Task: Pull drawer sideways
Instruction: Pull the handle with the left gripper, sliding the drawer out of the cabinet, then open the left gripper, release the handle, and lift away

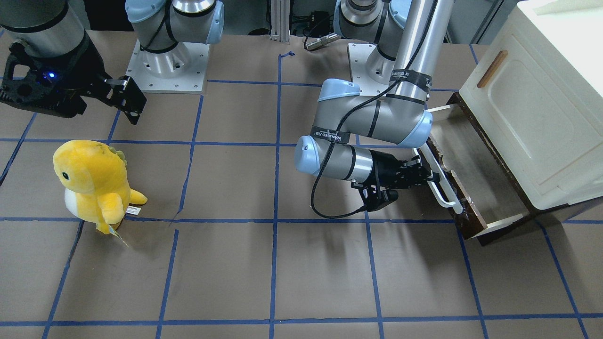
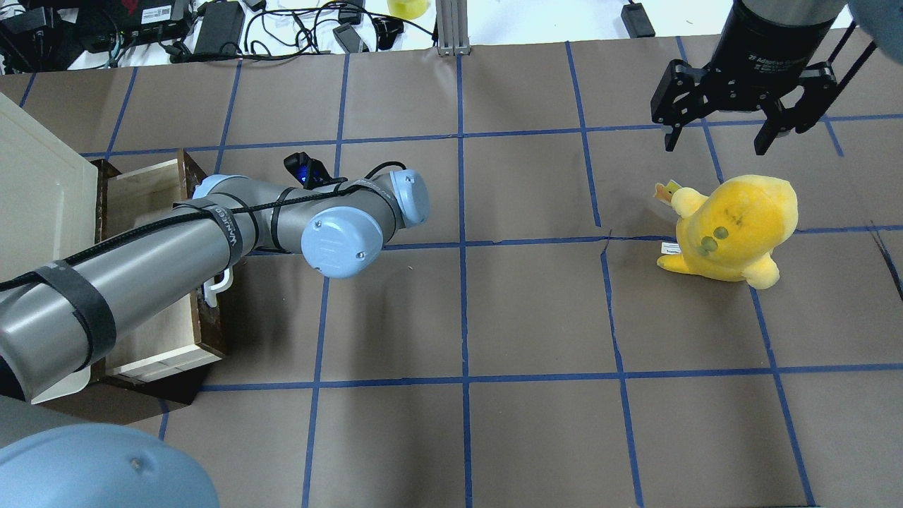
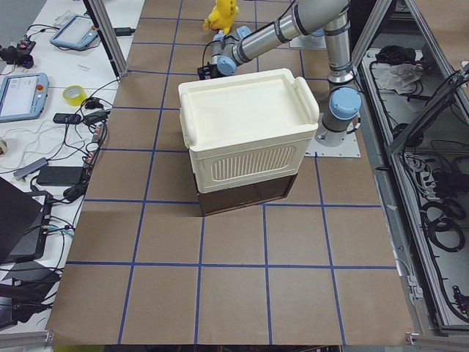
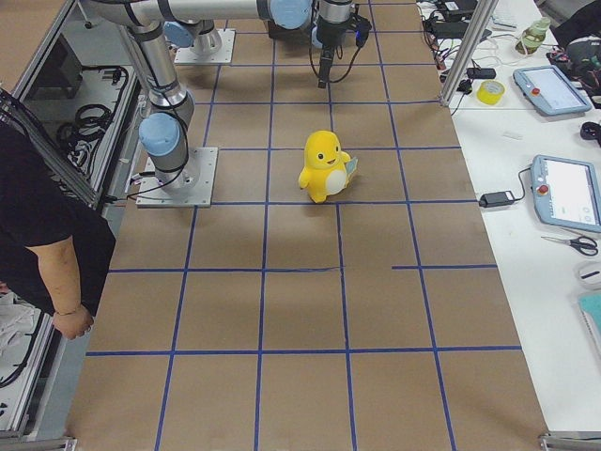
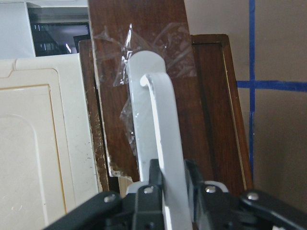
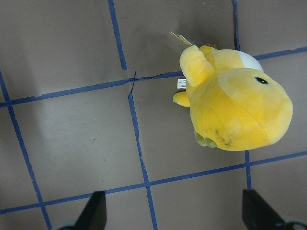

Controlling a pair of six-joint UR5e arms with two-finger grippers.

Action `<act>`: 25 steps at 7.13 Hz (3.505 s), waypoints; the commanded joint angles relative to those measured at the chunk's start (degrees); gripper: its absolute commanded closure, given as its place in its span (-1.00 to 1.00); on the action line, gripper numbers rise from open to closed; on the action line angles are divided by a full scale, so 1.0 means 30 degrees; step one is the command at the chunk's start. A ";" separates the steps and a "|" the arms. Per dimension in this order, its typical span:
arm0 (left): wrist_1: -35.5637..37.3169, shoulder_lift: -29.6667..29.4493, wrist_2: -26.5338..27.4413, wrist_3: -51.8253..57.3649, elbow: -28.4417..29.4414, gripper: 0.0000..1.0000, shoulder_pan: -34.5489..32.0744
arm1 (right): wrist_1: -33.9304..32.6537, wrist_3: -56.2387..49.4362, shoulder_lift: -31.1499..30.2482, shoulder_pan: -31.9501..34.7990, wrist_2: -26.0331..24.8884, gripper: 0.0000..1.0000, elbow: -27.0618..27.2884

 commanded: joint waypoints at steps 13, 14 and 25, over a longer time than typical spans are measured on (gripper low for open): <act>0.0264 0.1280 -0.4600 0.4847 0.2485 -0.39 -0.0347 | 0.0000 0.0001 -0.0001 -0.0017 0.0000 -1.00 0.0000; 0.0265 0.1660 -0.6879 0.5907 0.3540 -0.40 -0.0406 | 0.0000 0.0001 -0.0001 0.0012 0.0000 -1.00 0.0000; 0.0646 0.9808 -2.2688 1.4091 0.5221 -1.00 0.3898 | 0.0000 0.0001 -0.0001 0.0012 0.0000 -1.00 0.0000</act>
